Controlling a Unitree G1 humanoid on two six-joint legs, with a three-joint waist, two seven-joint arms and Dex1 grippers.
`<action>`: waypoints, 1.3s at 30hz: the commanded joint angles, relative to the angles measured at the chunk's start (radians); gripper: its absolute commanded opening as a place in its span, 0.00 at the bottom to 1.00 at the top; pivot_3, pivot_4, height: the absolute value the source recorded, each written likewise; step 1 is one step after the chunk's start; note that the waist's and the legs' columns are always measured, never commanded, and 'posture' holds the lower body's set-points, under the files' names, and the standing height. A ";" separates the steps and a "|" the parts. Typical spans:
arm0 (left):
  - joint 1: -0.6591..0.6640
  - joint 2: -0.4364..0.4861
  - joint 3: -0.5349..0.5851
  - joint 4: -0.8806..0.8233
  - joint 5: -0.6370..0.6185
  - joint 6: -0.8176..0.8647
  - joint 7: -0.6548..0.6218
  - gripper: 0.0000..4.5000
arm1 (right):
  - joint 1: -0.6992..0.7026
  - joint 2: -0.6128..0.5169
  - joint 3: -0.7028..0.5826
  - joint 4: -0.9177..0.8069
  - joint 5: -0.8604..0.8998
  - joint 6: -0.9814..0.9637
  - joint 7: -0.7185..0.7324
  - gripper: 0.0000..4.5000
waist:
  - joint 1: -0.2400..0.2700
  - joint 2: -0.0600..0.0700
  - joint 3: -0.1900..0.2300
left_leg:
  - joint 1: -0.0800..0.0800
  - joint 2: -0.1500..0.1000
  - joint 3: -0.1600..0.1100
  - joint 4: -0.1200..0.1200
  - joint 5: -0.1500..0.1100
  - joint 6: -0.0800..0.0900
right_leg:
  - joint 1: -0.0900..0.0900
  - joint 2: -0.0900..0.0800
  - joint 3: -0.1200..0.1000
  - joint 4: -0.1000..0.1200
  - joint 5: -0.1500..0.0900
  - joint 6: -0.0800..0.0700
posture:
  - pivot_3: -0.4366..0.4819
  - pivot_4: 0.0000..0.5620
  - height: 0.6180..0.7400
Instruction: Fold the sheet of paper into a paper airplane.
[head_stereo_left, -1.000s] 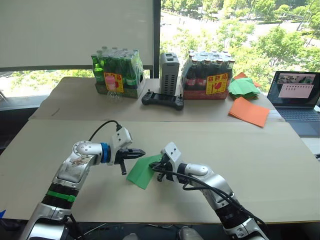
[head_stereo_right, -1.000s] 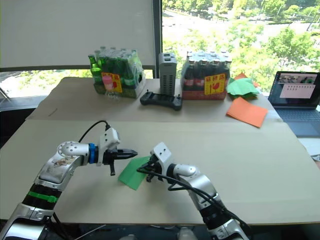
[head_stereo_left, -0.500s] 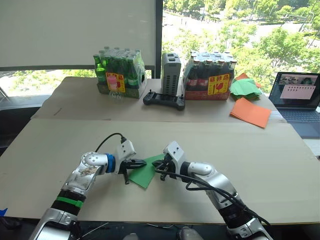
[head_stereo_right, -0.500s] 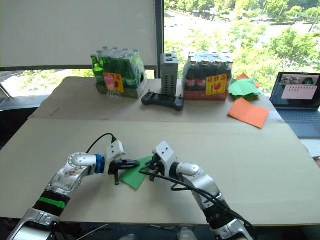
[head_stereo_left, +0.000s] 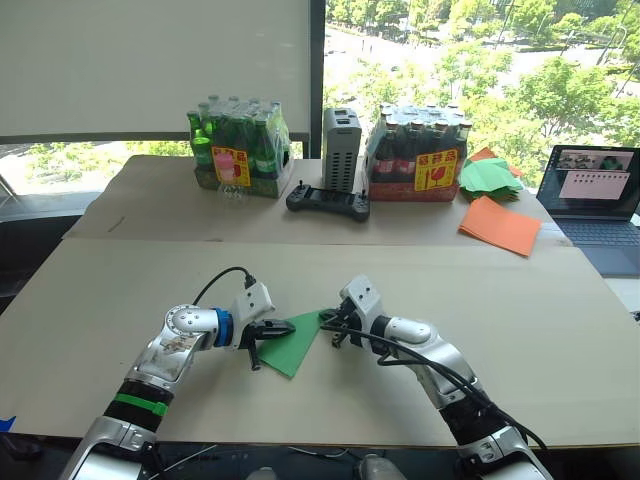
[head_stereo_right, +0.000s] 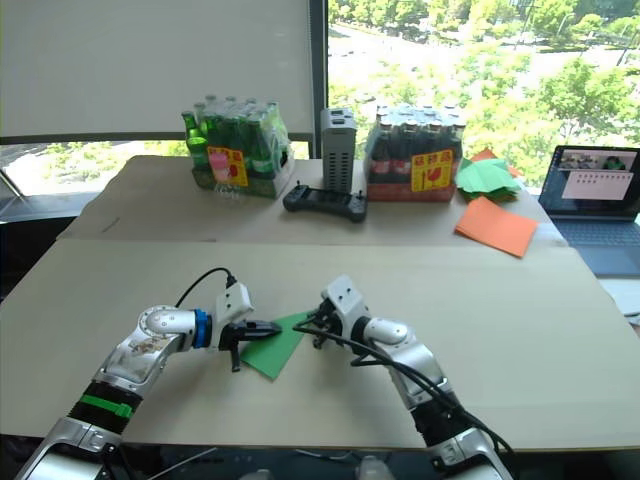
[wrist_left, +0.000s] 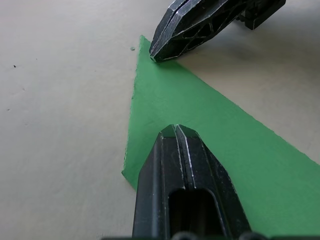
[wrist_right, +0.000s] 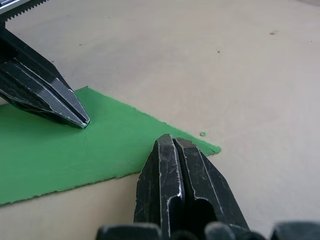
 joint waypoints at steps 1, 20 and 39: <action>0.014 0.010 -0.018 -0.010 0.019 0.004 -0.006 0.00 | 0.013 -0.004 -0.004 0.035 -0.025 -0.006 -0.009 0.00 | 0.000 0.000 0.000 | 0.000 0.000 0.000 0.000 0.000 0.000 | 0.000 0.000 0.000 0.000 0.000 0.000 | 0.48 0.27 1.00; 0.012 0.014 -0.016 -0.019 0.016 0.017 -0.006 0.00 | 0.119 0.020 0.084 -0.071 -0.025 0.001 0.050 0.00 | -0.003 0.000 0.000 | 0.001 0.000 0.000 0.000 0.000 0.000 | 0.000 0.000 0.000 0.000 0.000 0.000 | 0.48 0.27 1.00; 0.015 0.024 -0.017 -0.024 0.018 0.022 -0.010 0.00 | 0.191 0.017 0.190 -0.181 -0.030 0.074 0.121 0.00 | -0.005 0.000 0.000 | 0.001 0.001 0.000 0.000 0.000 0.000 | 0.000 0.001 0.000 0.000 0.000 0.000 | 0.48 0.27 1.00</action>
